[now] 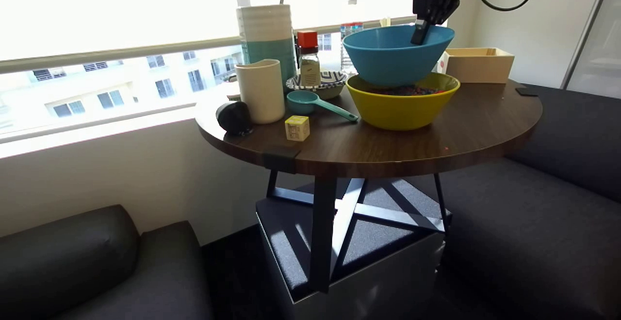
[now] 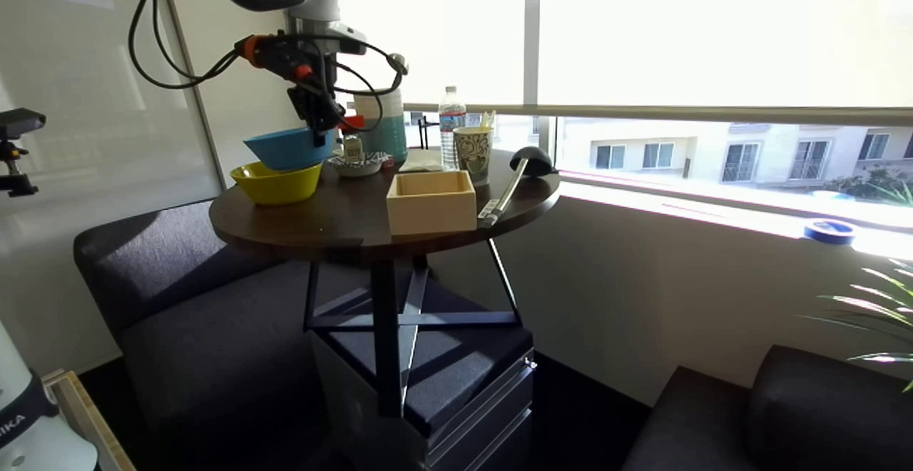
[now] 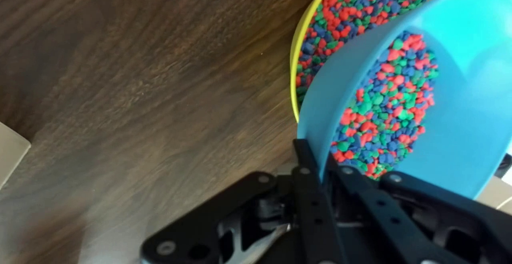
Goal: Put the blue bowl in the yellow bowl
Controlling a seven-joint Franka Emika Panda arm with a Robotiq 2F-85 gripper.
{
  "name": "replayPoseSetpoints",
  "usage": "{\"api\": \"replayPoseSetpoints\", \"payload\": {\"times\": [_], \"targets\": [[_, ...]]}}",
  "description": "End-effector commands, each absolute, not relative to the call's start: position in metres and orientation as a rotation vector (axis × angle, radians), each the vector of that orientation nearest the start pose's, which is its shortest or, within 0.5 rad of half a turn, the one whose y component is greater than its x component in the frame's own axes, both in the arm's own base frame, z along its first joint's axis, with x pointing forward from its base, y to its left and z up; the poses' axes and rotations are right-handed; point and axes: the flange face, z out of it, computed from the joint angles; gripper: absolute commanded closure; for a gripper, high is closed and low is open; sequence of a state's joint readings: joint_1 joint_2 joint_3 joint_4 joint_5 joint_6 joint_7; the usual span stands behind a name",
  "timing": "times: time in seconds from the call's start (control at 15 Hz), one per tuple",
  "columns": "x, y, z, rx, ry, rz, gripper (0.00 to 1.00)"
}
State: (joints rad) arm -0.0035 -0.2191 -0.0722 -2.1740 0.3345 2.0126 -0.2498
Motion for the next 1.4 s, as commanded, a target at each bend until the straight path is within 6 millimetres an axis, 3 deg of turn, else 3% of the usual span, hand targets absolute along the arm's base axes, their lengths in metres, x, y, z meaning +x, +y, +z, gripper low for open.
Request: {"api": "replayPoseSetpoints", "payload": {"times": [0.0, 0.4, 1.33], "targets": [[0.500, -0.012, 0.492, -2.841, -0.137, -0.070, 0.99], [0.509, -0.011, 0.470, -2.831, -0.206, 0.014, 0.99], [0.532, 0.000, 0.464, -2.771, -0.447, 0.012, 0.99]]}}
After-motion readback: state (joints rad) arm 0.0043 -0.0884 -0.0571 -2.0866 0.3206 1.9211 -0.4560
